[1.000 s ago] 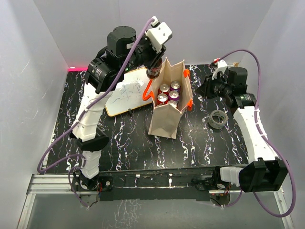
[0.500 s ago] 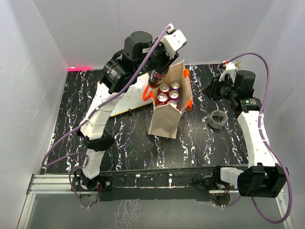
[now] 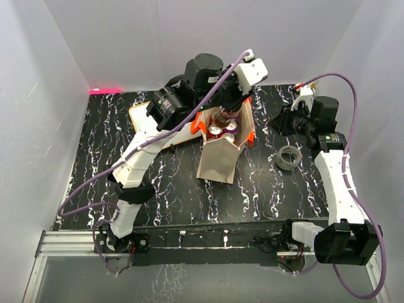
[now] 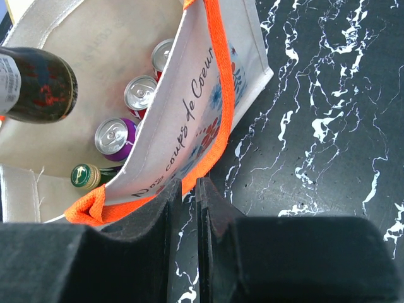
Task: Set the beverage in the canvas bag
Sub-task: Place the drink in the canvas bag.
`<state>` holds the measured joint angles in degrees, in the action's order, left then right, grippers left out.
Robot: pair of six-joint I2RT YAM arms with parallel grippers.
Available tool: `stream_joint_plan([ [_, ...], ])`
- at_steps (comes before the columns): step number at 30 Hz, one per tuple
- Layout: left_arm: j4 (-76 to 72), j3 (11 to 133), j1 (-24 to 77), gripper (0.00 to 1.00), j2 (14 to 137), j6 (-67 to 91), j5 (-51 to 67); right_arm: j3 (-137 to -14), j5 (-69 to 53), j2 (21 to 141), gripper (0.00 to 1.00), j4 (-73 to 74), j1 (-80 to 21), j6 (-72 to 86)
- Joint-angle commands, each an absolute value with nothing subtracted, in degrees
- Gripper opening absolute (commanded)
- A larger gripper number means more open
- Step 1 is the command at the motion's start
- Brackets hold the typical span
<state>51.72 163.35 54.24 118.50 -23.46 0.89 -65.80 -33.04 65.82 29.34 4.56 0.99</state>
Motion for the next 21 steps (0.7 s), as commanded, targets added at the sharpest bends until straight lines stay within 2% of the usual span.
stream_joint_plan([
  [1,43.1,164.9,55.4,0.00,116.1,-26.3,0.7,-65.1,-33.9,64.1,0.18,26.1,4.8,2.0],
  [21,45.6,143.0,53.5,0.00,107.4,-19.3,-0.6,-63.0,-34.6,63.9,0.18,26.5,4.9,3.3],
])
